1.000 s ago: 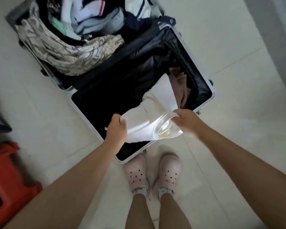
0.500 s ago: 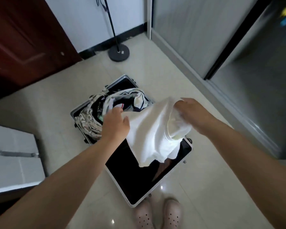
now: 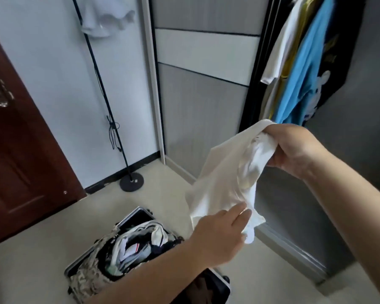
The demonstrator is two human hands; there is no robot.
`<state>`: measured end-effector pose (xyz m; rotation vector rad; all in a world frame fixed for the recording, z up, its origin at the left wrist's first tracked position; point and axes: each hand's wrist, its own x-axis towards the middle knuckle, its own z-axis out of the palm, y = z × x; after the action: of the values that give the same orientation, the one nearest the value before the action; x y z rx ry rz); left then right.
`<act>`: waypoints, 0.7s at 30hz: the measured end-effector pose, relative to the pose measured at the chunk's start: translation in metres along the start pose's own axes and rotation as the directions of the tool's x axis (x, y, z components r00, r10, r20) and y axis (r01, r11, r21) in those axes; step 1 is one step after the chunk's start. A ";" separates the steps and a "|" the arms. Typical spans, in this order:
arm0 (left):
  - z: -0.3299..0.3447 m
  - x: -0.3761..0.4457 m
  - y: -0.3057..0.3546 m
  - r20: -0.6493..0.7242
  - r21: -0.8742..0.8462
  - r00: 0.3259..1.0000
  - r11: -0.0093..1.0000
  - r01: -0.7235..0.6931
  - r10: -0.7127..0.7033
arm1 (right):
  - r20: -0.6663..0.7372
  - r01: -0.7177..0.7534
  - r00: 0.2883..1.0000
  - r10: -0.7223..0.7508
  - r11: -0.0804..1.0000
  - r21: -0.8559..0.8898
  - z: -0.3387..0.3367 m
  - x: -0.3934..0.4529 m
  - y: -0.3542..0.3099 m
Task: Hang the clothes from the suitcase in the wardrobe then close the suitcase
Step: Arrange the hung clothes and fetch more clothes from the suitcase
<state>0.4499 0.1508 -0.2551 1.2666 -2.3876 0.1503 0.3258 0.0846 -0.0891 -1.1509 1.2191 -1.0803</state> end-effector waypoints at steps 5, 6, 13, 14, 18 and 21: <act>-0.035 0.075 0.039 0.011 0.031 0.999 0.999 0.042 -0.043 | -0.154 0.148 0.977 -0.145 0.989 0.007 -0.063 -0.039 -0.080; -0.043 0.090 0.046 0.060 0.057 0.997 0.998 0.036 -0.039 | -0.197 0.175 0.966 -0.170 0.985 0.009 -0.076 -0.043 -0.093; -0.072 0.200 0.110 -0.174 0.333 0.937 0.914 -0.232 0.302 | -0.371 0.286 0.875 -0.311 0.950 -0.124 -0.182 -0.062 -0.156; -0.071 0.214 0.122 -0.206 0.384 0.907 0.883 -0.271 0.368 | -0.379 0.294 0.866 -0.325 0.946 -0.137 -0.196 -0.063 -0.162; -0.056 0.270 0.181 -0.180 0.467 0.877 0.823 -0.323 0.446 | -0.408 0.362 0.847 -0.341 0.932 -0.028 -0.255 -0.069 -0.178; -0.036 0.300 0.218 -0.239 0.385 0.853 0.852 -0.356 0.464 | -0.395 0.378 0.852 -0.344 0.926 0.009 -0.294 -0.073 -0.182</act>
<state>0.1385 0.0579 -0.0737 0.7421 -2.3624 0.8549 0.0286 0.1183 0.0991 -1.1598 1.2650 -1.6967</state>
